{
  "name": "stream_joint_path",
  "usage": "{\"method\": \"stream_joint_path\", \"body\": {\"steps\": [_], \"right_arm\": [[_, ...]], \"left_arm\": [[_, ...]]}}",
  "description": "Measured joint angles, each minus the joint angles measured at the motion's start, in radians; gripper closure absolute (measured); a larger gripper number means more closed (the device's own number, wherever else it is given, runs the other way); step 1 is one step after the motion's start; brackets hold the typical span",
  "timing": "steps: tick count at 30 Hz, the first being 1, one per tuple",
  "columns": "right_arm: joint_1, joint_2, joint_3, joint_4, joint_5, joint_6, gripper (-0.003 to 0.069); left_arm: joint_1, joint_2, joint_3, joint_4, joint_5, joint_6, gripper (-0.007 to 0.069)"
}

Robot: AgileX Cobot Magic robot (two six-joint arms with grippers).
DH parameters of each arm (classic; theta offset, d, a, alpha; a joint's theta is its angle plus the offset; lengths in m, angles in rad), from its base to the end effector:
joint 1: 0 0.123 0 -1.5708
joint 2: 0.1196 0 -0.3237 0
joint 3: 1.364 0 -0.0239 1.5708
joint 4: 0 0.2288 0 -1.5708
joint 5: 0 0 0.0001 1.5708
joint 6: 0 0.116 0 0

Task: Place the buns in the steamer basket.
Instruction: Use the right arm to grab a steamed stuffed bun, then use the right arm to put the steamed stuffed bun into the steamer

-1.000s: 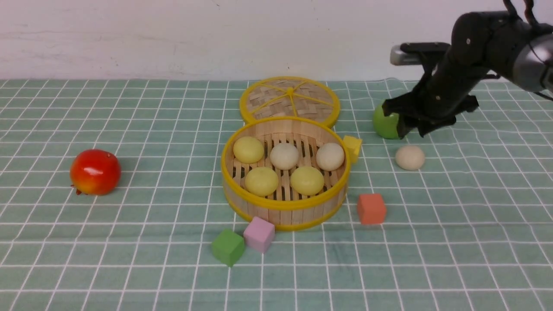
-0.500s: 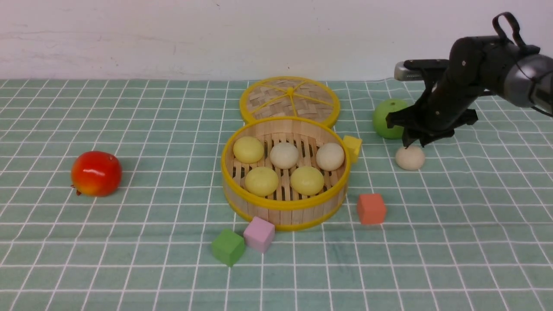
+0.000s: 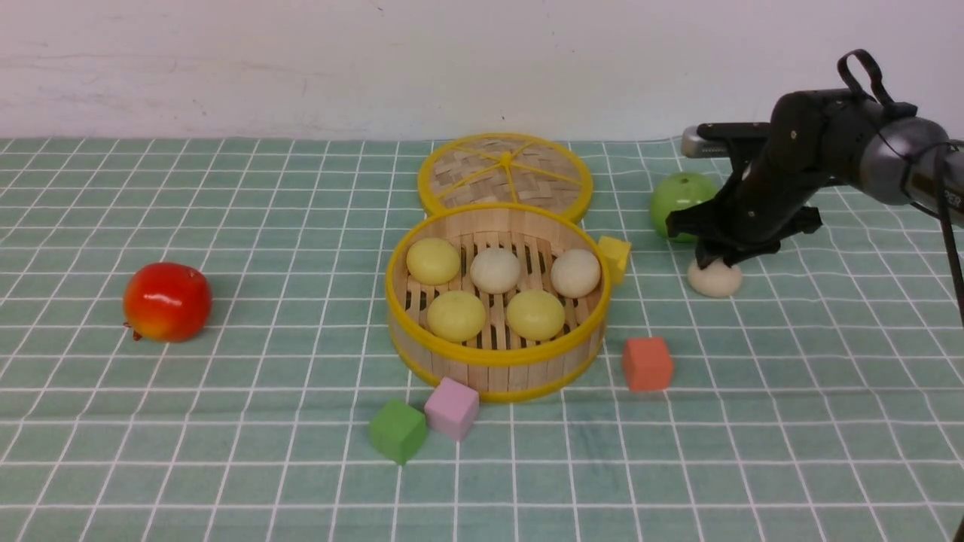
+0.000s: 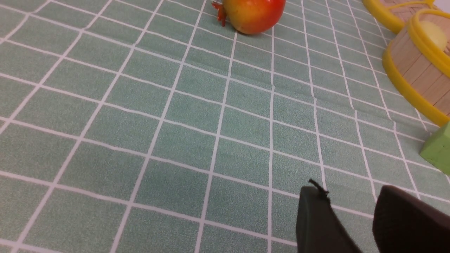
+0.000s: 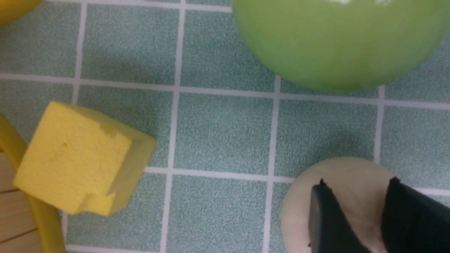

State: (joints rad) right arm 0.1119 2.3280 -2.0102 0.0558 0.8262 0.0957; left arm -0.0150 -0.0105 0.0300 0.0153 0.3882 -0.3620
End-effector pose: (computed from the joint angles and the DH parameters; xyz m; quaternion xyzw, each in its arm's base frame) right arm 0.5301 0.0644 0.2001 0.0052 0.9669 0.0508 0.2502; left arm 0.0150 0.0004 0.1609 -0.1360 0.7994 -0.1033 0.5760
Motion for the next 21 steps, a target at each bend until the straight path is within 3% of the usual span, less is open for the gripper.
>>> {"method": "stream_joint_path", "body": {"steps": [8, 14, 21], "right_arm": [[0.0, 0.0, 0.0, -0.021, 0.002, 0.0, 0.0651], [0.008, -0.045, 0.0, 0.039, 0.024, -0.01, 0.0655], [0.119, -0.141, -0.029, 0.217, -0.016, -0.169, 0.0655]], "left_arm": [[0.0, 0.0, 0.0, 0.0, 0.0, 0.0, 0.0386], [0.0, 0.0, 0.0, 0.0, 0.0, 0.0, 0.0386], [0.0, 0.0, 0.0, 0.0, 0.0, 0.0, 0.0386]]}}
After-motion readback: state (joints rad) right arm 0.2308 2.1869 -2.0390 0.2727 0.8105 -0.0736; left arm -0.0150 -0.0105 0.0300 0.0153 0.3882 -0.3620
